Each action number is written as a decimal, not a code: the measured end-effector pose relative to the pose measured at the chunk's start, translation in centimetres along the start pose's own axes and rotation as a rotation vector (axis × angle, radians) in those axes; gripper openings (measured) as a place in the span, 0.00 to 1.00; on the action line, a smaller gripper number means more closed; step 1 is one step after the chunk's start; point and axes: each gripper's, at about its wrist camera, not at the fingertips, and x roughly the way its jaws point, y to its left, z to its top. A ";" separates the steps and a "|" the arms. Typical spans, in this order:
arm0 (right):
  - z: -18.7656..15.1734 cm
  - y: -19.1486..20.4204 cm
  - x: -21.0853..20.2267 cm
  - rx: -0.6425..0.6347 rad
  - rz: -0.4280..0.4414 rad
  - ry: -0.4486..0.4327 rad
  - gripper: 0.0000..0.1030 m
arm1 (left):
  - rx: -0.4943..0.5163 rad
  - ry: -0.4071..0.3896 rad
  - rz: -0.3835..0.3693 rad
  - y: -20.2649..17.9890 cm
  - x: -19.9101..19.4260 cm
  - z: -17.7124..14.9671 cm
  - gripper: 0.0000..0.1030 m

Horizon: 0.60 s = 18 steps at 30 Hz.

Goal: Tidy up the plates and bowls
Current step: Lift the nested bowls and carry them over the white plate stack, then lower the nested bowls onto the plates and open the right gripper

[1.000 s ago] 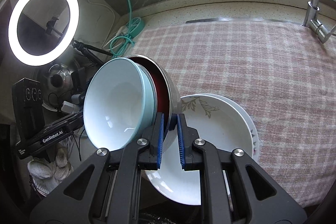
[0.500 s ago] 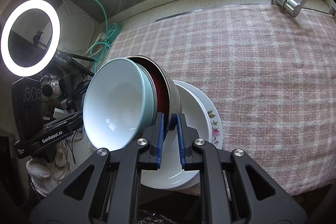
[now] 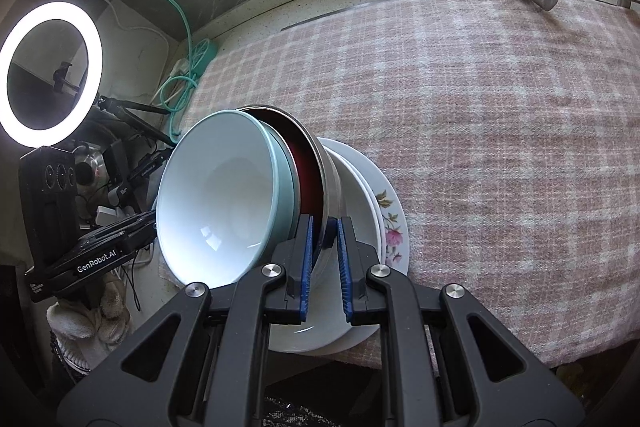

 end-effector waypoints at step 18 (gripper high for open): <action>0.0 0.0 -0.6 -0.005 -0.003 -0.012 0.13 | 0.021 -0.016 0.019 -0.2 -0.6 0.1 0.10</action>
